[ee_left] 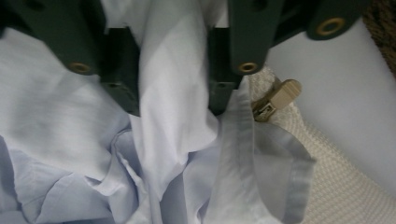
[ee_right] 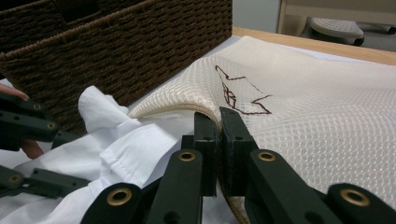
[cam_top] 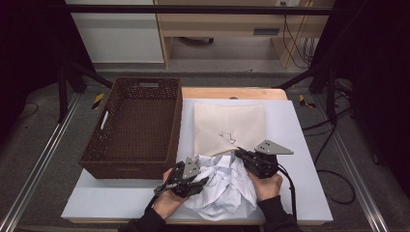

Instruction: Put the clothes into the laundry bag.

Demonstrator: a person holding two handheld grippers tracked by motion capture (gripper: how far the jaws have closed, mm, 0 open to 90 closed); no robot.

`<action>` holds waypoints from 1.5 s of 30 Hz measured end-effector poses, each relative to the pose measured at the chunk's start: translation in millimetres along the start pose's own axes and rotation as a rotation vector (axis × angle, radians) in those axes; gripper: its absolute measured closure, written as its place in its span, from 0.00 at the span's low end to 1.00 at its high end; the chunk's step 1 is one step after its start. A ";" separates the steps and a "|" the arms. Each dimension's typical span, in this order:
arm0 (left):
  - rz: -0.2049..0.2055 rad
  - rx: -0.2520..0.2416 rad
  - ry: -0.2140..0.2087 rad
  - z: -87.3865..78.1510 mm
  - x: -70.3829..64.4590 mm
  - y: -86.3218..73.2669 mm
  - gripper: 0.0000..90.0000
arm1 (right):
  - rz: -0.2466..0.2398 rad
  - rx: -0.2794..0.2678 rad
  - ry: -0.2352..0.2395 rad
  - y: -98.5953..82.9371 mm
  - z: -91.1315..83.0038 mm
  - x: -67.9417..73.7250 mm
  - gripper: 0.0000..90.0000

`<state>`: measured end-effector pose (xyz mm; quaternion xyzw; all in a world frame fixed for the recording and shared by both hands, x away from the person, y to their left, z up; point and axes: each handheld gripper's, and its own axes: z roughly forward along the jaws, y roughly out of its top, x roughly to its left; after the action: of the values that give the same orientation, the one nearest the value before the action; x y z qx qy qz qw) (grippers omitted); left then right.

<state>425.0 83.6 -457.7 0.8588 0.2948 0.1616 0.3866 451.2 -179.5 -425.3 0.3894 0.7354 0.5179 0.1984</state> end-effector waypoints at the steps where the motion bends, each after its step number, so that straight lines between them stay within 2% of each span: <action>1: -0.008 0.000 -0.022 0.2 0.5 -0.4 0.80 | -0.002 0.003 0.003 -0.2 0.2 0.0 0.96; 3: -0.005 -0.006 -0.022 -0.9 -0.6 0.2 0.88 | 0.000 0.003 0.004 -0.3 1.2 0.5 0.96; 5: -0.013 -0.030 -0.044 -4.2 -1.9 2.8 0.93 | 0.001 0.003 0.008 -0.4 1.6 0.5 0.96; 7: -0.018 -0.075 -0.079 -8.2 -4.6 7.6 0.94 | 0.002 0.002 0.007 -0.4 2.7 1.0 0.96; 9: -0.012 -0.109 -0.089 -10.5 -9.2 15.0 0.94 | 0.003 0.003 0.013 -0.4 3.3 1.5 0.96; 13: 0.044 -0.116 -0.071 -4.0 -18.6 28.8 0.94 | -0.001 0.003 0.012 -0.3 4.5 3.8 0.96; 16: 0.030 -0.125 -0.083 8.8 -18.6 38.0 0.94 | 0.000 0.004 0.014 -0.3 5.2 3.9 0.96; 20: 0.025 -0.097 -0.067 32.4 -16.8 47.4 0.93 | 0.003 -0.001 0.016 0.1 4.7 2.8 0.96; 23: 0.022 -0.075 -0.050 47.8 -15.7 48.5 0.91 | 0.002 -0.001 0.015 0.4 3.7 2.2 0.96; 27: 0.046 -0.037 0.009 64.2 -13.7 45.0 0.86 | 0.005 -0.005 0.009 0.8 2.5 2.0 0.96; 28: 0.024 -0.023 -0.001 67.6 -10.9 43.8 0.86 | 0.008 -0.009 0.007 1.2 2.2 2.2 0.96; 30: -0.007 -0.029 -0.023 68.6 -6.2 42.0 0.85 | 0.004 -0.010 0.007 1.7 1.1 1.5 0.96; 33: -0.010 -0.039 -0.013 64.4 -7.8 40.7 0.80 | 0.007 -0.008 0.005 1.8 0.6 0.6 0.96; 36: -0.025 -0.053 0.009 50.3 -9.1 42.6 0.60 | 0.008 -0.005 0.002 1.8 -0.3 -0.8 0.96; 38: -0.042 -0.053 -0.012 35.7 -7.6 44.8 0.48 | 0.009 -0.003 0.002 1.6 -0.7 -1.9 0.96; 40: -0.044 -0.060 -0.049 18.5 -7.3 45.5 0.42 | 0.010 -0.002 0.001 1.4 -0.9 -2.0 0.96; 43: -0.005 -0.062 -0.036 -7.8 -12.1 43.5 0.36 | 0.011 0.000 0.002 1.3 -0.6 -2.0 0.96; 45: 0.006 -0.061 -0.055 -20.8 -16.3 37.9 0.32 | 0.013 0.000 0.000 0.8 -0.9 -2.0 0.96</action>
<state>416.3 65.2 -416.3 0.8515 0.2767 0.1482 0.4201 452.1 -181.5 -424.5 0.3943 0.7327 0.5193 0.1951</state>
